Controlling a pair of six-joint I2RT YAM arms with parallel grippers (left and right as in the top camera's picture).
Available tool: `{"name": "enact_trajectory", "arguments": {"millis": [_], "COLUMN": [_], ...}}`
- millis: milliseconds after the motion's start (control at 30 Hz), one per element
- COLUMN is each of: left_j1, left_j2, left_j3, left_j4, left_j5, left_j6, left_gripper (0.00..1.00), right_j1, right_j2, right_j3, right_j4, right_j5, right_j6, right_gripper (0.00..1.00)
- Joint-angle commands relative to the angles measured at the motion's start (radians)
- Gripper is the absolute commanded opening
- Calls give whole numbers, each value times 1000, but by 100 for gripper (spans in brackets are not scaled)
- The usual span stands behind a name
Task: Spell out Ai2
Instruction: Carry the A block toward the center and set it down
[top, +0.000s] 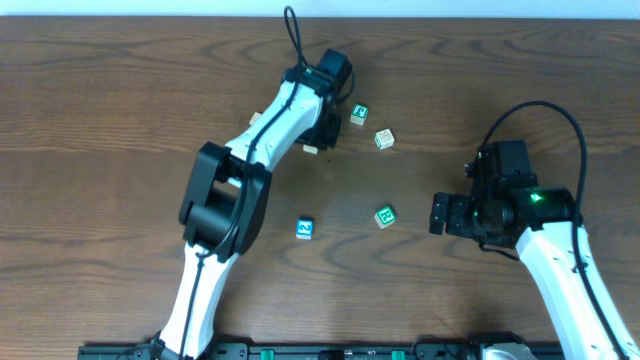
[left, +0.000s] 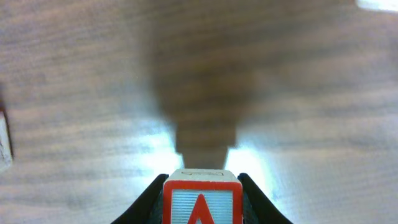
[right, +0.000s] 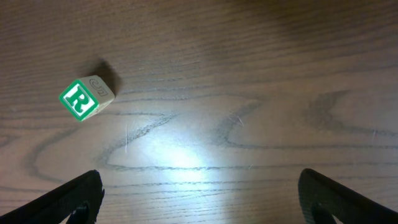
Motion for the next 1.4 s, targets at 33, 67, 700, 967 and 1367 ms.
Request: {"name": "enact_trajectory", "arguments": {"millis": [33, 67, 700, 967, 1367], "left_j1": [-10, -10, -13, -13, -13], "left_j2": [-203, -247, -452, -423, -394], "left_j3": [-246, -313, -804, -804, -804], "left_j4": [113, 162, 721, 801, 832], "left_j5": [-19, -19, -126, -127, -127], "left_j6": [-10, -20, -124, -123, -123], "left_gripper": [11, 14, 22, 25, 29], "right_j1": [9, 9, 27, 27, 27], "right_j2": [-5, -5, -5, -5, -5], "right_j3": [-5, -5, -5, -5, -5], "right_j4": [2, 2, -1, 0, 6], "right_j5": [13, 13, 10, 11, 11], "right_j6": [14, 14, 22, 21, 22], "right_gripper": [99, 99, 99, 99, 99]}}
